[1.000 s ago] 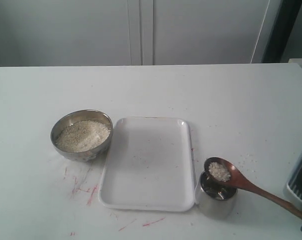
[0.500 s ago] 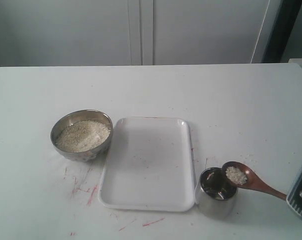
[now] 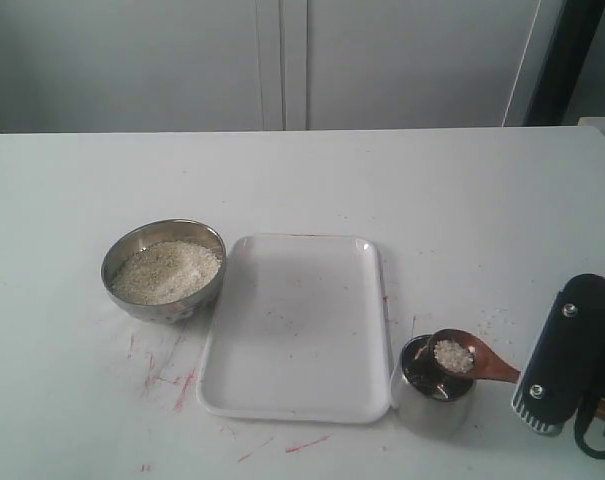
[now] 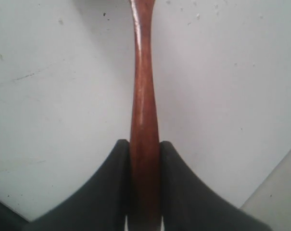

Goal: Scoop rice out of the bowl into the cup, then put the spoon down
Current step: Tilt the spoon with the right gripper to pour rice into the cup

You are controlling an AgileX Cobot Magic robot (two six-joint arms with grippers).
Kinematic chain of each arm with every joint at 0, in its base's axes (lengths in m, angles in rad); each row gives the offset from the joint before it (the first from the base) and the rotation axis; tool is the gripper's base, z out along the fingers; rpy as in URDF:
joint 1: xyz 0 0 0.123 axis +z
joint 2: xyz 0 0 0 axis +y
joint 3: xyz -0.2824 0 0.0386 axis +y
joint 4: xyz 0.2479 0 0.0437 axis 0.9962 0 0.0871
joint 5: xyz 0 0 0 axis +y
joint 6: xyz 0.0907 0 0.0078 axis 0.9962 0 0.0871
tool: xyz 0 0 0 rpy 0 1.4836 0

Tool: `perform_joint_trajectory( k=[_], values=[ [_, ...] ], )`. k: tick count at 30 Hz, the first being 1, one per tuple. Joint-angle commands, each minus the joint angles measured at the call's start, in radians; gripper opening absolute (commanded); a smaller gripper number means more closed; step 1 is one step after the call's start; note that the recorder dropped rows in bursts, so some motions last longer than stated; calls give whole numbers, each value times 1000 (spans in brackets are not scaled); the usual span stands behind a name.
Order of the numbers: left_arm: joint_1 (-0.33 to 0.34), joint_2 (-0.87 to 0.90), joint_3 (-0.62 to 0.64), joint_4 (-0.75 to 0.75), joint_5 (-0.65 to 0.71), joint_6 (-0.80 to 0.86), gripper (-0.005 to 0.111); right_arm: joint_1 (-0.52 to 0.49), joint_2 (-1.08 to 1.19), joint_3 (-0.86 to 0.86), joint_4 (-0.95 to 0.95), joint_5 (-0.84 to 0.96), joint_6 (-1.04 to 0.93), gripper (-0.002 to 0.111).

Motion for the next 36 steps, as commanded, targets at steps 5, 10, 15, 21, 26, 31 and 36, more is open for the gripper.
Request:
perform_joint_trajectory(
  k=[5, 10, 15, 21, 26, 31, 36],
  values=[
    [-1, 1, -6, -10, -4, -2, 14, -6, 54, 1, -51, -16, -9, 0],
    [-1, 1, -6, -10, -4, -2, 14, -6, 54, 1, -66, -12, -9, 0],
    [-1, 1, -6, -10, -4, -2, 14, -6, 54, 1, -105, -11, -9, 0],
    [-1, 1, -6, -10, -4, -2, 14, -4, 54, 1, -130, -9, -40, 0],
    [-1, 1, -6, -10, -4, -2, 14, -4, 54, 1, -152, -9, -61, 0],
    [-1, 1, -6, -10, -4, -2, 14, 0, 54, 1, -166, -9, -90, 0],
    [-1, 1, -6, -10, -4, -2, 14, 26, 54, 1, -207, 6, -102, 0]
  ],
)
